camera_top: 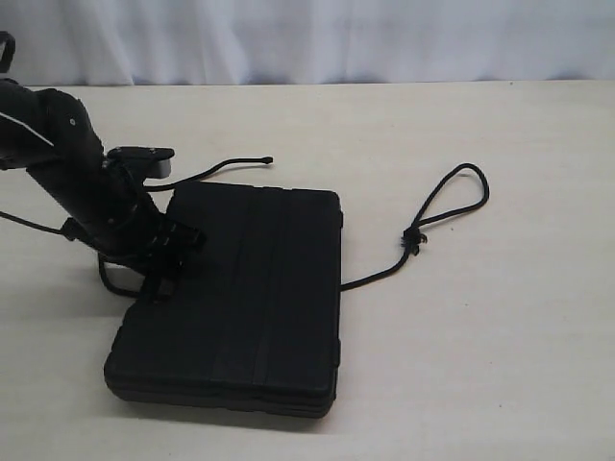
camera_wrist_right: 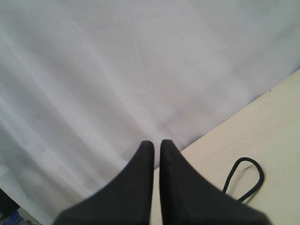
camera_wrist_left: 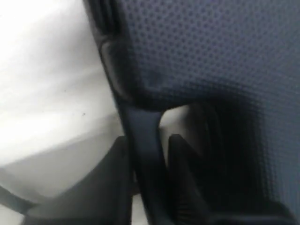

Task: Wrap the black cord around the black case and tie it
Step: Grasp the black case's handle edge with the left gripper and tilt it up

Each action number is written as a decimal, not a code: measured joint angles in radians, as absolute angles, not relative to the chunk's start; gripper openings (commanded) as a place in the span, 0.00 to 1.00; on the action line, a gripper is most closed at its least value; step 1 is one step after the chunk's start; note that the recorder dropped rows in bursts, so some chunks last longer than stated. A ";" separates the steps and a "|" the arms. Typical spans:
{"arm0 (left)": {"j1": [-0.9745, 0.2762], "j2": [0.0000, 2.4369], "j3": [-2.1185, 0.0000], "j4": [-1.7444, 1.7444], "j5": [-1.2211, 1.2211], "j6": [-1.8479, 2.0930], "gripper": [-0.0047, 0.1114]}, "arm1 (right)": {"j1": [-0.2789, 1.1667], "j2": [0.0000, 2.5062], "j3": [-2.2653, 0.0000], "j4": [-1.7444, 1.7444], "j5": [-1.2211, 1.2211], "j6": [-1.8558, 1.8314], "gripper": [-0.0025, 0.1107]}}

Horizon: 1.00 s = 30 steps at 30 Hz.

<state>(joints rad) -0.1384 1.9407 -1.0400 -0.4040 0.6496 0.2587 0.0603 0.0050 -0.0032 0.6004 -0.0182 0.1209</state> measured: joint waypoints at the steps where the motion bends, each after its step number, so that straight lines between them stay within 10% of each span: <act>1: -0.138 1.941 -1.053 -0.419 0.650 0.259 0.04 | 0.060 0.005 -0.003 0.600 -0.018 0.121 0.06; 30: -0.138 1.824 -1.310 -0.692 0.924 0.205 0.04 | 0.353 0.255 -0.290 0.600 0.054 0.000 0.14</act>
<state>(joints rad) -0.1384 1.8238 -1.3101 -0.6921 0.9235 0.2046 0.3528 0.2546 -0.2897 0.6004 0.0542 0.0000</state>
